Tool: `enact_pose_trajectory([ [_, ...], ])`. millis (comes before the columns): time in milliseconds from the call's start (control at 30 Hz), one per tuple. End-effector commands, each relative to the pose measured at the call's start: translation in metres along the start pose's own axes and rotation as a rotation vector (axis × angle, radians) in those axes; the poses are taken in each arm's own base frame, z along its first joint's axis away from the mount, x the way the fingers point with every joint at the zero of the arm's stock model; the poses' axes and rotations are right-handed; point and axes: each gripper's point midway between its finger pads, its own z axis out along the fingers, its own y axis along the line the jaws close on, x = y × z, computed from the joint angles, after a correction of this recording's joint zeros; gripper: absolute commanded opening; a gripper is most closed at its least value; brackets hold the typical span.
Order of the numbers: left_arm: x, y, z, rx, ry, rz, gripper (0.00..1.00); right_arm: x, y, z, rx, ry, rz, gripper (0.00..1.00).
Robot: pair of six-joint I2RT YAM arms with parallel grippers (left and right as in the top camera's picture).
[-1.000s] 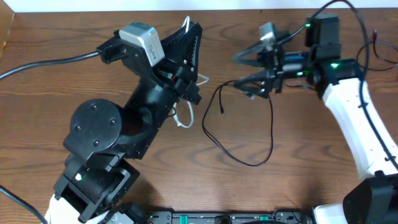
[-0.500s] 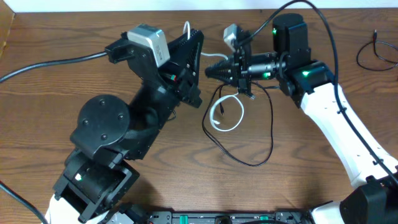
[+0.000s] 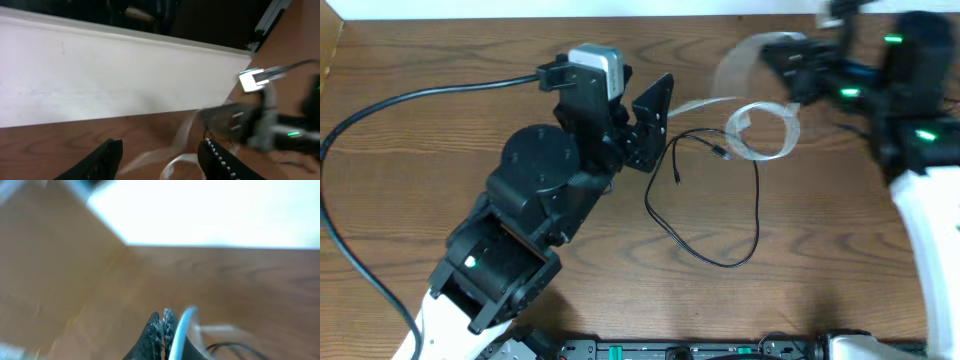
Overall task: Untangle cables
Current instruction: 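Carry the white cable off to the right with the right gripper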
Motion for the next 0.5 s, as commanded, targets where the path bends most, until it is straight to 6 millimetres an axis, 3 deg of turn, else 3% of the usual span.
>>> enact_pose_trajectory([
  [0,0.002,0.004,0.005,-0.02,0.008,0.012,0.54,-0.028,-0.034,-0.046,0.154,-0.128,0.129,0.01],
  [100,0.006,0.005,0.007,-0.024,0.019,0.014,0.54,-0.036,-0.075,-0.079,0.287,-0.186,0.188,0.01],
  [300,0.013,0.006,0.007,-0.03,0.047,0.018,0.54,-0.04,-0.181,-0.159,0.664,-0.319,0.312,0.01],
  [467,0.023,0.009,0.011,-0.043,0.085,0.025,0.54,-0.032,-0.243,-0.208,0.9,-0.386,0.389,0.01],
])
